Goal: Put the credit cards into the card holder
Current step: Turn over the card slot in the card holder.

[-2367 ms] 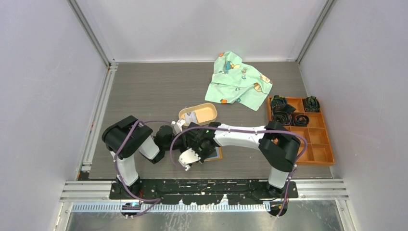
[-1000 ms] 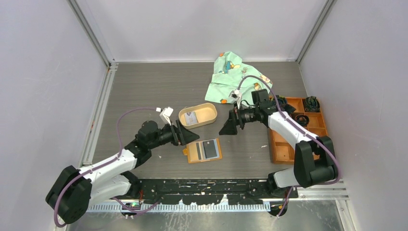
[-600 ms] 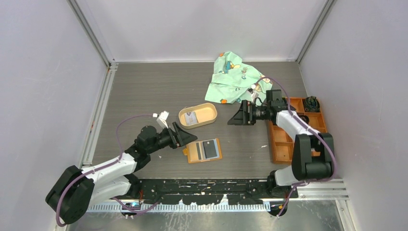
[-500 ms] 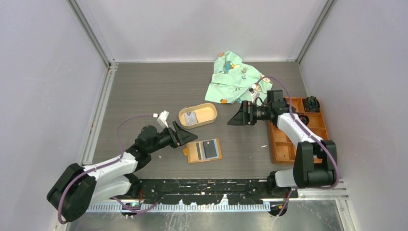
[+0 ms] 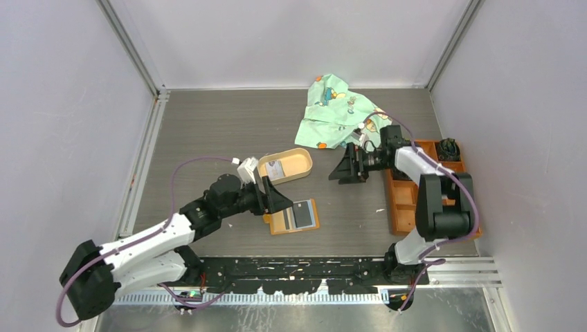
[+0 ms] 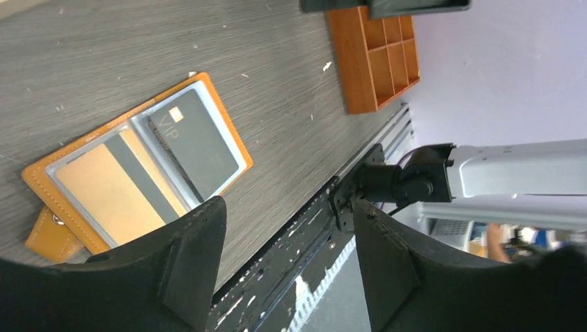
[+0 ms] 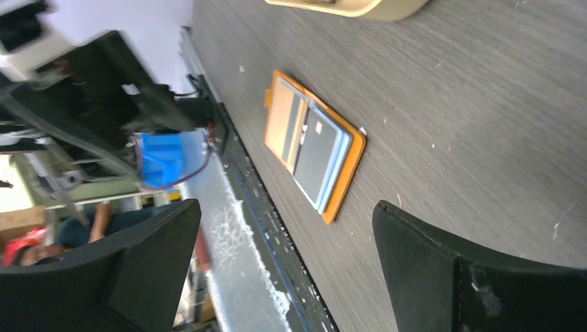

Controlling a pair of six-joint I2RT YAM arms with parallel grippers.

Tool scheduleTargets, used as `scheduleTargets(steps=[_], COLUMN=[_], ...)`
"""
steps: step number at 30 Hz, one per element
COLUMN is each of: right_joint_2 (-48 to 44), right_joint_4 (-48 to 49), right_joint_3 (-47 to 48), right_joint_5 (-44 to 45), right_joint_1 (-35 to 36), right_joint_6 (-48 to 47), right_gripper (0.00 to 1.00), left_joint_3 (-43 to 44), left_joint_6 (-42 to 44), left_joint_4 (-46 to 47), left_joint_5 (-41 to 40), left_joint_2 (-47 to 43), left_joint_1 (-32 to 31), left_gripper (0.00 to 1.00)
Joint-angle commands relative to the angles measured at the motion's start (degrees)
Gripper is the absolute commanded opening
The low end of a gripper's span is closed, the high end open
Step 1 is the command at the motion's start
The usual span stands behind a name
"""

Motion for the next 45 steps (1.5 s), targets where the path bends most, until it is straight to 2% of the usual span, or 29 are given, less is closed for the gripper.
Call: scheduleTargets(steps=[1,4,11,17,19,24,28,36,45], right_joint_2=[-13.1,-17.5,-18.4,-13.2,-11.4,-9.2,-7.4,-3.0,0.2], right_joint_4=[10.8,15.7,28.3,29.4,28.8,27.8,28.0,26.2,25.0], right_joint_3=[-5.5,-8.3,-14.8,-15.2,-14.8,-14.7,-14.7,-13.3,-12.0], right_joint_5=[11.9,20.7,21.3,21.4,21.8,22.9,22.3,20.7,20.0], right_joint_1=[5.6,8.4,9.8,13.4,13.6,15.0,18.2,21.1,22.4], right_joint_6=[7.9,12.4,29.5,32.6,32.8,33.3,33.2,32.1,31.9], right_gripper=[1.00,0.99,1.00,0.99,0.92,0.62,0.48,0.38,0.36], left_joint_3=[7.1,6.4,8.3,9.7,9.7,11.6,11.4,10.6,11.1], left_joint_6=[10.2,9.3,6.2,7.5,8.1,9.6,7.8,4.6,3.9], left_joint_4=[-21.0,-20.1,-17.1,-16.4,-15.0,-11.8,-6.1,0.7,1.1], left_joint_5=[-15.0,-16.3,-17.0,-20.7,-20.5,-18.4,-15.1,-11.1,-11.5], left_joint_2=[-5.2,-6.1,-1.6,2.6,4.7,11.7,16.1,22.9,26.1], left_joint_1=[-3.9,-4.2,-5.1,-5.6,-5.6,-5.6,-5.6,-5.9,-6.4], left_gripper=[0.67,0.64,0.59,0.48,0.45,0.38,0.33,0.32,0.32])
